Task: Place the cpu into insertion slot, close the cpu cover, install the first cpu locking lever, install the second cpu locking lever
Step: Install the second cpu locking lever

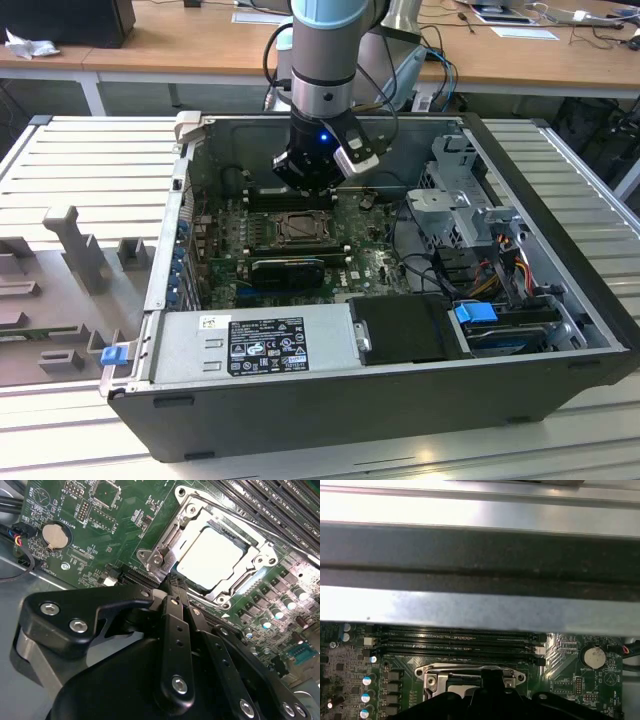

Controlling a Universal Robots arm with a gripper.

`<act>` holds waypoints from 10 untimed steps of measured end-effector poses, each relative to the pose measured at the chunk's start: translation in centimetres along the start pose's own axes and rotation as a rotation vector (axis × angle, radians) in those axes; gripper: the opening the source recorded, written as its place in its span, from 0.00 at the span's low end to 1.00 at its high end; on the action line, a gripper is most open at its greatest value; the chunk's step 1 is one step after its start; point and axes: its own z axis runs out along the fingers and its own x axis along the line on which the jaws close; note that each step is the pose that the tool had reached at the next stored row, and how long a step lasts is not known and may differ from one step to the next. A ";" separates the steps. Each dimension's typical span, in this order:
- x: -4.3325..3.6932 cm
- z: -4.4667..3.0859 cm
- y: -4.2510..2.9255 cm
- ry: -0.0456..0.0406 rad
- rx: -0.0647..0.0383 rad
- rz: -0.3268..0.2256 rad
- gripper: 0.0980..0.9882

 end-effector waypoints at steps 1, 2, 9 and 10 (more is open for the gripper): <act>0.00 -0.04 0.00 -0.0001 0.000 0.000 0.01; 0.00 -0.09 0.00 0.0001 0.000 0.000 0.01; 0.00 -0.26 -0.09 0.0000 0.000 0.000 0.01; 0.00 -0.26 -0.10 0.0000 0.000 0.000 0.01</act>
